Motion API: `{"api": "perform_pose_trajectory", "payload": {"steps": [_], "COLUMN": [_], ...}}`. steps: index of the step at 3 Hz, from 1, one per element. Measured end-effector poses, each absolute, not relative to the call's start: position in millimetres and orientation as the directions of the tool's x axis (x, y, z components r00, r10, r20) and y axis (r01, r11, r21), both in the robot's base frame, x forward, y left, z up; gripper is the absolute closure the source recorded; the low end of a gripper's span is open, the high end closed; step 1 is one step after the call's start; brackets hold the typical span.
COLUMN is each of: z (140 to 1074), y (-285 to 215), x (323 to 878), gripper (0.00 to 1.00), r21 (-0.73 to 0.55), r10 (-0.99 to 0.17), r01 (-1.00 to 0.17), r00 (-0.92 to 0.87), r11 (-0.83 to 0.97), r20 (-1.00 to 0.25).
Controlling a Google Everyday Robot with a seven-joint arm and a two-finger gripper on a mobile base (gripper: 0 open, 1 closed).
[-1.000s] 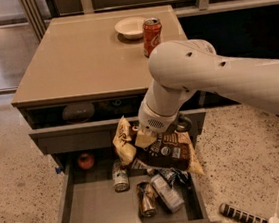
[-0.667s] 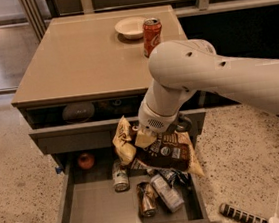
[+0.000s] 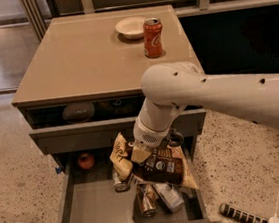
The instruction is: Place brown chip bag into middle drawer
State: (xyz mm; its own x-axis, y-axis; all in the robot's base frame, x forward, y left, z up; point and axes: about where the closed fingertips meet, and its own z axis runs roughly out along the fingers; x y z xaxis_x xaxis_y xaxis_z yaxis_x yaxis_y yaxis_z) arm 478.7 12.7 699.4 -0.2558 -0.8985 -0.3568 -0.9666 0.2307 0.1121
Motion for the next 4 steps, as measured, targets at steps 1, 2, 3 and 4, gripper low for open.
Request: {"api": "perform_pose_trajectory", "payload": {"steps": [1,2,3,4], "z": [661.4,622.9,622.9,615.3], "y": [22.4,29.5,58.7,61.4], "x": [466.0,451.3,476.1,470.8], "gripper": [1.00,1.00,1.00,1.00], "r21": [0.173,0.235,0.245,0.257], "r10": [-0.903,-0.909,-0.910,-0.911], "r01": [-0.963,-0.954,-0.956,-0.955], "r00": [-0.257,-0.259,-0.239,-0.232], "r11": [0.208,0.188,0.160,0.147], "r20": [-0.345,-0.327,-0.340,-0.340]}}
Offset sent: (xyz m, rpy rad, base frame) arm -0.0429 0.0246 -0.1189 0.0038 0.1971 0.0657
